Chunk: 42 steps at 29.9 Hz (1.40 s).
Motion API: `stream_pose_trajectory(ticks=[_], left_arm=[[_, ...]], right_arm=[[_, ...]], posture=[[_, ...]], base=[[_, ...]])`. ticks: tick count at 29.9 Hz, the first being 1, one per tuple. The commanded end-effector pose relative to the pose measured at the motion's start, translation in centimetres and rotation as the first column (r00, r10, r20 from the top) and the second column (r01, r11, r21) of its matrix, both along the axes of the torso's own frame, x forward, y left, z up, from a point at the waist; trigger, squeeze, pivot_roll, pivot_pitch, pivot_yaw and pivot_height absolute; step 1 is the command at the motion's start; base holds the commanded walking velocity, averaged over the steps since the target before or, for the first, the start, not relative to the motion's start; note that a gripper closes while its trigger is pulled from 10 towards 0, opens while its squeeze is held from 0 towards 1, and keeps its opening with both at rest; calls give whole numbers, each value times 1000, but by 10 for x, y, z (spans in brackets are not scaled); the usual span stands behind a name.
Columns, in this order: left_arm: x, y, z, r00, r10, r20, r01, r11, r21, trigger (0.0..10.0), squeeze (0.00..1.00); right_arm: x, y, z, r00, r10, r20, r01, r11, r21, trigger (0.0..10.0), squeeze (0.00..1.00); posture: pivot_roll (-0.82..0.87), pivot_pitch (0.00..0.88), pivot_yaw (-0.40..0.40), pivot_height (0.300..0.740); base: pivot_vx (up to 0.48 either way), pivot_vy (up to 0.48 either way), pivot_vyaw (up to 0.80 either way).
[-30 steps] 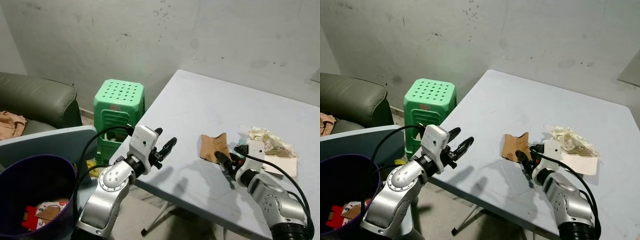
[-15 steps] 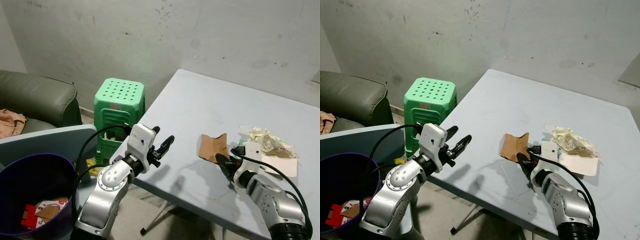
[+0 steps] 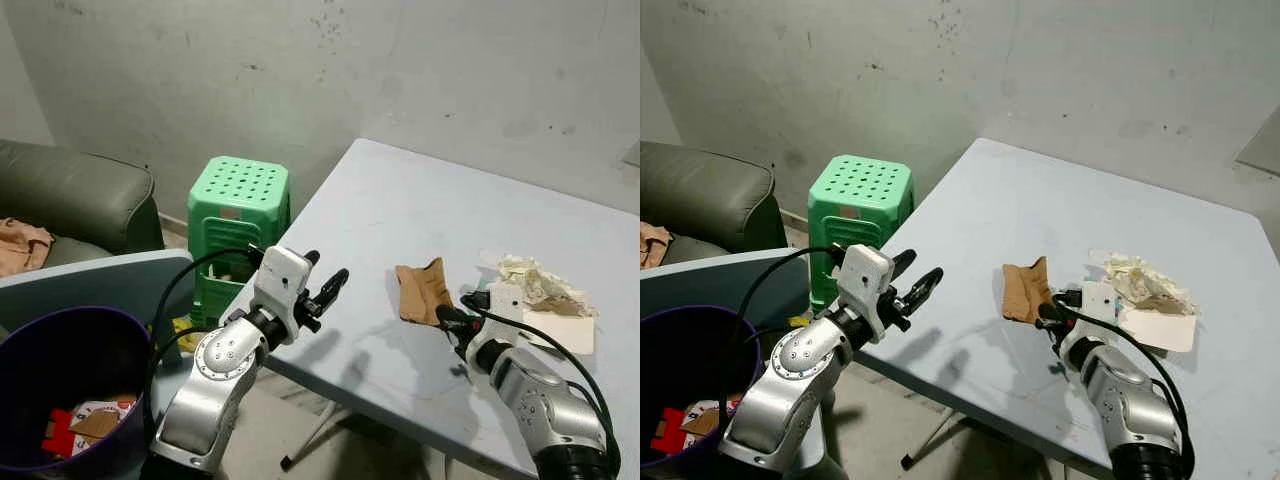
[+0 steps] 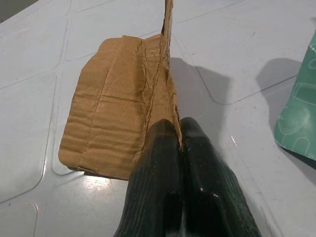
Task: Picking trash to rubbish bin
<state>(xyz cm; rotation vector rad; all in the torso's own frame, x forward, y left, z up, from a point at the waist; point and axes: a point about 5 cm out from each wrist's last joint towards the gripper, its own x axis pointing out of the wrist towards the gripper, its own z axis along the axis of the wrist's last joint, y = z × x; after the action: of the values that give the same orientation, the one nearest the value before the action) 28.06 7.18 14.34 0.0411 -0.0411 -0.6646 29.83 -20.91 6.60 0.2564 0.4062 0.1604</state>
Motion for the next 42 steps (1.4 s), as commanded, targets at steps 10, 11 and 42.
stream_pose_trajectory(ticks=[10, 11, 42], left_arm=[[-6, -11, 3, 999, -50, 9, 50, 999, -6, 10000, 0], [-7, -13, 2, 998, -56, 6, 56, 998, -8, 10000, 0], [34, 49, 25, 942, 334, 20, -324, 925, -198, 10000, 0]], right_arm=[[4, -6, 4, 999, -47, 27, 47, 999, 0, 0, 0], [4, -6, 4, 998, -47, 28, 48, 999, -1, 0, 0], [9, 7, 80, 854, -1, 520, 13, 1000, -19, 10000, 0]], posture=[[-5, 0, -118, 740], [-5, 0, -117, 740], [-1, 0, -108, 740]], base=[[0, 0, 0], [0, 0, 0], [0, 0, 0]])
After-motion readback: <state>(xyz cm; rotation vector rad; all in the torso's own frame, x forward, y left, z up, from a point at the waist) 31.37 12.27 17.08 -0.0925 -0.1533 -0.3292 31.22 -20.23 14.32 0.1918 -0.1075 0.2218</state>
